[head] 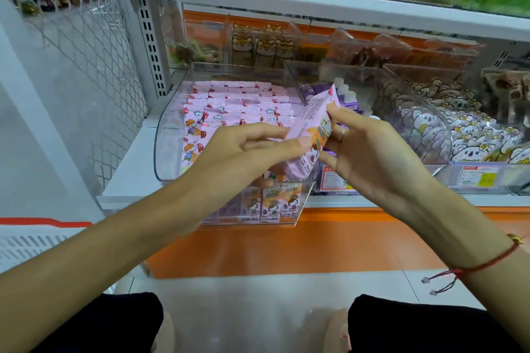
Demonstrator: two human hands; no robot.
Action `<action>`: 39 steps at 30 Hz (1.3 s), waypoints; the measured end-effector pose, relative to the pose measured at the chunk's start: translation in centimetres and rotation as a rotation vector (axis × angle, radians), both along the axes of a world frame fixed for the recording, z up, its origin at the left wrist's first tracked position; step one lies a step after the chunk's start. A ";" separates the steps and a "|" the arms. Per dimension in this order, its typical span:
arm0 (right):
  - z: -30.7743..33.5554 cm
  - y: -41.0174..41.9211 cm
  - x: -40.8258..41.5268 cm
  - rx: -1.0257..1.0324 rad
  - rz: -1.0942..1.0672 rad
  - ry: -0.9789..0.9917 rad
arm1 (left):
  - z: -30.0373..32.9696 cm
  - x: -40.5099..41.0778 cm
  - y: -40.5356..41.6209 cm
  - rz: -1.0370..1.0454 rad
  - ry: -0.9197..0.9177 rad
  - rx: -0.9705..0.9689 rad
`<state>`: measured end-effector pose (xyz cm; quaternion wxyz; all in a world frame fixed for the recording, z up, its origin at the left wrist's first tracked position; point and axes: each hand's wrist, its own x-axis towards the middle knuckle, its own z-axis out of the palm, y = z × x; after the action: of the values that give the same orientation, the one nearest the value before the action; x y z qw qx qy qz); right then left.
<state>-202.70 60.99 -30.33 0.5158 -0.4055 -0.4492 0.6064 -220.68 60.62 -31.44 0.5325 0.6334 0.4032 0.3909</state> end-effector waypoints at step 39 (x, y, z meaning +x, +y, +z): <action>-3.6 7.6 -13.2 0.805 0.137 -1.742 | 0.3 -10.4 4.3 0.448 0.053 0.715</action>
<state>-215.95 68.62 -33.91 0.0652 -0.4790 -0.8719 -0.0782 -231.07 64.94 -31.17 0.1707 0.6848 0.3834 0.5957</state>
